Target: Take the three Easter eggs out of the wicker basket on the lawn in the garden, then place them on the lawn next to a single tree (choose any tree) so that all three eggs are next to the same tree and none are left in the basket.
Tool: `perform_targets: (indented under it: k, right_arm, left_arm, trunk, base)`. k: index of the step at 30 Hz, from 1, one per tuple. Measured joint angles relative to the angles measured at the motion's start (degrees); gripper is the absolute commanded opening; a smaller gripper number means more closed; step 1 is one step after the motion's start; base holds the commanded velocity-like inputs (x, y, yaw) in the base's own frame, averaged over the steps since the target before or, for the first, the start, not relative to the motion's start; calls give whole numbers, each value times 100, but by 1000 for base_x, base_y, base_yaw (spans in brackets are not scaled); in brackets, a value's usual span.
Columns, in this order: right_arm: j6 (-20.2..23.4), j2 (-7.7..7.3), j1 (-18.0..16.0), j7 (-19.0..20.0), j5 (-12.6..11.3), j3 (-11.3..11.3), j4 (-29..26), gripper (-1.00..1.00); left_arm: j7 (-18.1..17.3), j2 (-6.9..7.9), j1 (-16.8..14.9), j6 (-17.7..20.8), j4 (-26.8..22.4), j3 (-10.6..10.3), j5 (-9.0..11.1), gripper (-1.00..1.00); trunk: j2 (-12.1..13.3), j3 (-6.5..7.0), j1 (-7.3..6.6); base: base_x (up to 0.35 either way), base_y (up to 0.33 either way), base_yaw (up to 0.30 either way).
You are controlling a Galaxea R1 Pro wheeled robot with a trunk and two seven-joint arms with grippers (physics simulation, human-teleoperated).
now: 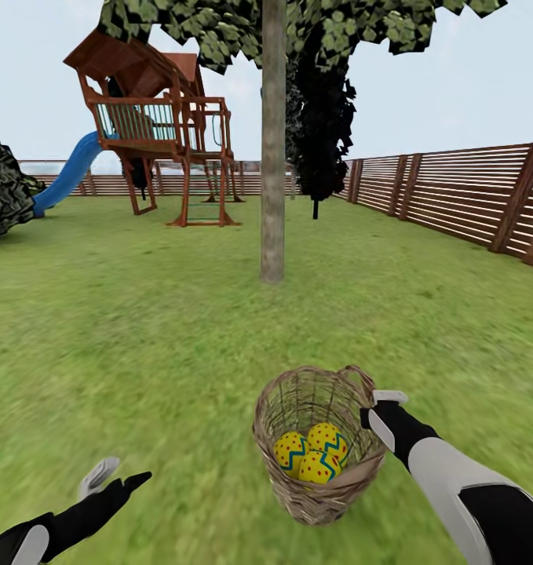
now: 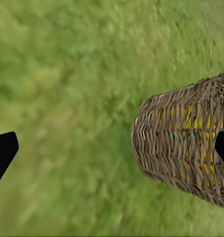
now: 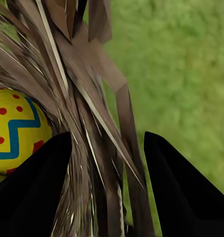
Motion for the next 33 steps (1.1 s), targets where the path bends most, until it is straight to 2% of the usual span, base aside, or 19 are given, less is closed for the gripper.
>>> perform_targets:
  k: [25, 33]
  right_arm:
    - [8, 0, 0, 0, -3, -2, 0, -100]
    - [8, 0, 1, 2, -2, 0, 0, -100]
  left_arm:
    - [8, 0, 0, -4, 0, 0, -1, 100]
    - [25, 0, 0, 3, -2, 1, -1, 100]
  trunk:
    - [0, 0, 0]
    - [0, 0, 0]
  base:
    - [335, -37, 0]
    - [339, 118, 0]
